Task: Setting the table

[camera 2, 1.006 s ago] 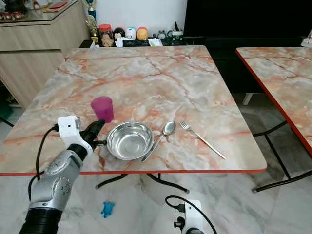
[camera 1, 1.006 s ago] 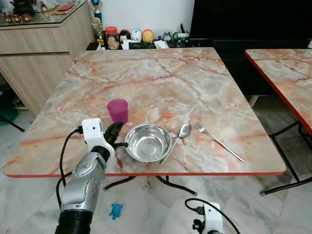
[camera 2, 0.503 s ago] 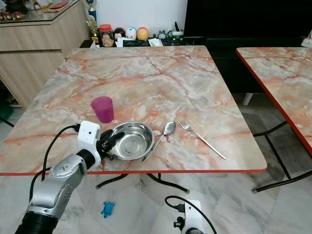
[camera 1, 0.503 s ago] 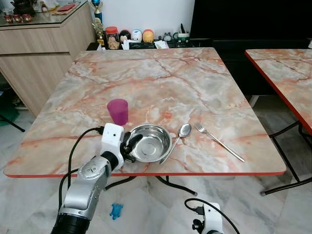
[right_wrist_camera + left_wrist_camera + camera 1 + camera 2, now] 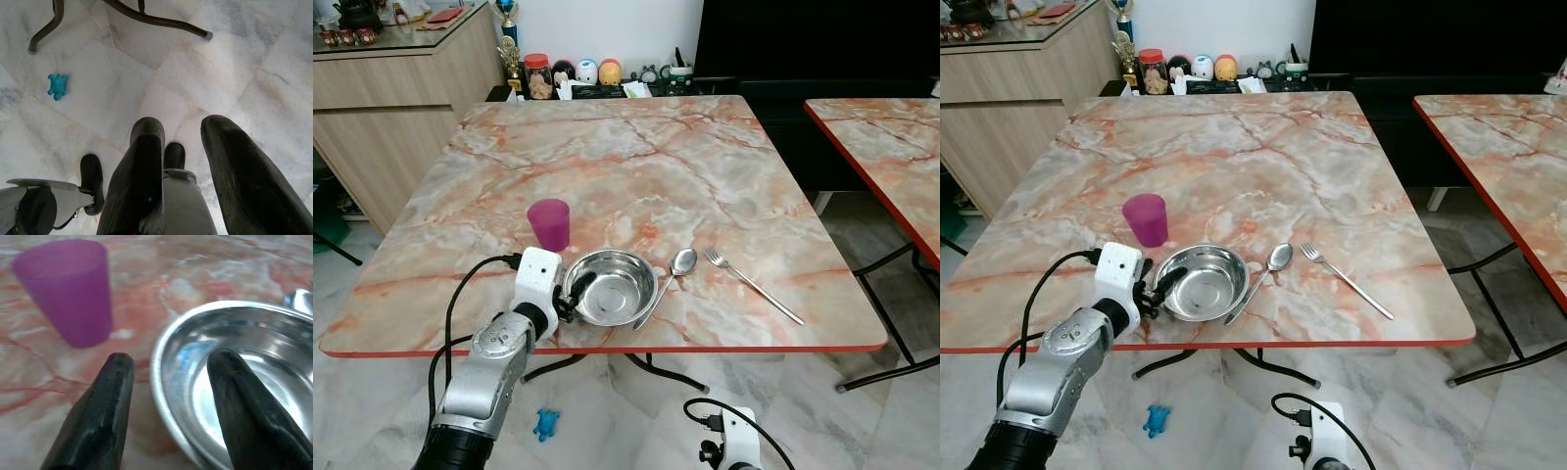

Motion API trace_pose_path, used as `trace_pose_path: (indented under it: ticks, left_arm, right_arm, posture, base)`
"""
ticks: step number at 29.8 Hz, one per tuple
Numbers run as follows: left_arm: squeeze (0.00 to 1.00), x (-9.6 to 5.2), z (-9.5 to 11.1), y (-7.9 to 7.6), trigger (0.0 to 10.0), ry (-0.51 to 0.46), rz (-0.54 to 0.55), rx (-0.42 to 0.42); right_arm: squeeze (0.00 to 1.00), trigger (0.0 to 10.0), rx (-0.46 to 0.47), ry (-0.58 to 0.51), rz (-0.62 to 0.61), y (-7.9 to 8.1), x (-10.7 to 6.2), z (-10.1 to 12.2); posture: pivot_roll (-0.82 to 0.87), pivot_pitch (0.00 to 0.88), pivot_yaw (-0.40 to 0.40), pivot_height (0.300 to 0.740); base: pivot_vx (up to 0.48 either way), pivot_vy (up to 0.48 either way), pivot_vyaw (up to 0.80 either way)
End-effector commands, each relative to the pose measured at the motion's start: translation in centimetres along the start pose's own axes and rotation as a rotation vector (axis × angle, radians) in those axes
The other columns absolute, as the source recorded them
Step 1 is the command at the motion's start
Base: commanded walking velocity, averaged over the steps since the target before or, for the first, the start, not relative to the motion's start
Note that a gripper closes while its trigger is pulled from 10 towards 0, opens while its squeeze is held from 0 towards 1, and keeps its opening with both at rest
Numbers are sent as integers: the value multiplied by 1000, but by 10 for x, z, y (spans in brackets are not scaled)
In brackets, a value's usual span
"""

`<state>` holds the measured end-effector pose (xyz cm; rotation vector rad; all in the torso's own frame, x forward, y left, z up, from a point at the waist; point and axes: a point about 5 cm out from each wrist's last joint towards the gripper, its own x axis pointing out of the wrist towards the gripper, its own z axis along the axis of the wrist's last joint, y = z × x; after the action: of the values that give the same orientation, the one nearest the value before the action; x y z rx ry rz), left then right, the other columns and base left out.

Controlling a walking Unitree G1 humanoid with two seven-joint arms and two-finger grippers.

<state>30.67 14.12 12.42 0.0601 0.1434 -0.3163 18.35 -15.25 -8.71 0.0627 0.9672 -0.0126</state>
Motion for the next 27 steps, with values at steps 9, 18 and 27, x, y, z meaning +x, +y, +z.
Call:
trace_pose_path:
  ticks: [9,18,27]
  left_arm:
    - [0,2,-5,4,10000,63,2,20]
    - [0,2,-12,-1,10000,102,-17,35]
    - [0,4,-15,-5,10000,138,-37,20]
  right_arm:
    - [0,10000,-1,3,3,1,0,0]
    - [0,10000,1,1,4,1,0,0]
    - [0,10000,2,3,5,2,0,0]
  posture:
    - [102,9,11,740]
    - [103,8,12,740]
    - [102,10,14,740]
  base:
    - [0,0,0]
    - [0,0,0]
    - [0,0,0]
